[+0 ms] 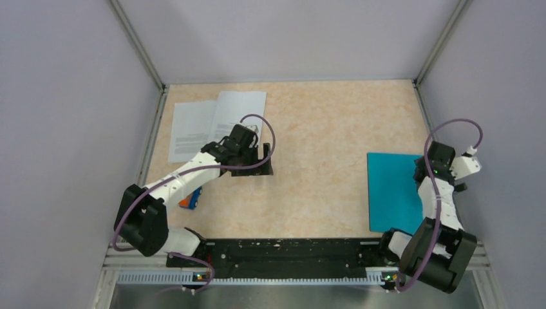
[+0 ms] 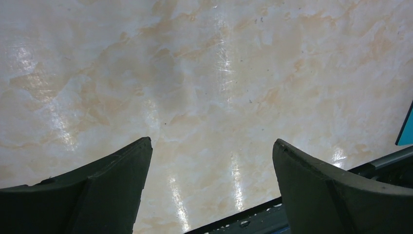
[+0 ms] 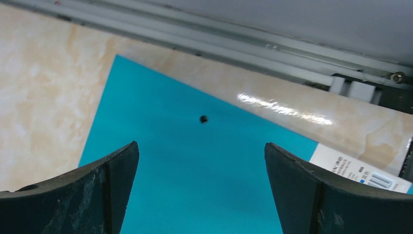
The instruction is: Put the files into the folder
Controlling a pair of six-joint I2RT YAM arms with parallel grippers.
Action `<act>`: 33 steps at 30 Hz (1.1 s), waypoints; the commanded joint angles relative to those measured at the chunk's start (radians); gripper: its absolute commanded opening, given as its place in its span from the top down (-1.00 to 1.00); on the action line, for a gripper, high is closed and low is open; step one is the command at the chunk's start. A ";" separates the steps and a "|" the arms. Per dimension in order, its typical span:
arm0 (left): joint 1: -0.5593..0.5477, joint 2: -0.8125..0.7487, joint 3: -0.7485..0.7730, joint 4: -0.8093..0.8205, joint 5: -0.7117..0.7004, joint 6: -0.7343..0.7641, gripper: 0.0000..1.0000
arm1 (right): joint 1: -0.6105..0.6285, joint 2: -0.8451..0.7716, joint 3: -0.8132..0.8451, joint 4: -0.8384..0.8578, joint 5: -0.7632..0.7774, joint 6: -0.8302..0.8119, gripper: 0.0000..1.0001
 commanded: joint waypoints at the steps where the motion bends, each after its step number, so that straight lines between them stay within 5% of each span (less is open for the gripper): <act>1: -0.001 -0.040 0.034 -0.001 0.038 0.028 -0.97 | -0.116 -0.005 -0.038 0.152 0.029 -0.021 -0.98; 8: -0.002 -0.033 0.031 0.006 0.059 0.035 -0.97 | -0.296 0.063 -0.083 0.210 -0.133 0.006 -0.98; 20: -0.002 -0.007 0.019 0.025 0.072 0.020 -0.97 | -0.297 0.069 -0.226 0.201 -0.404 0.065 -0.96; 27: 0.002 0.025 0.000 0.081 0.041 -0.047 -0.97 | 0.113 0.003 -0.245 0.155 -0.359 0.153 -0.95; 33: 0.029 0.086 -0.007 0.156 0.047 -0.136 -0.97 | 0.430 0.262 -0.082 0.218 -0.361 0.108 -0.94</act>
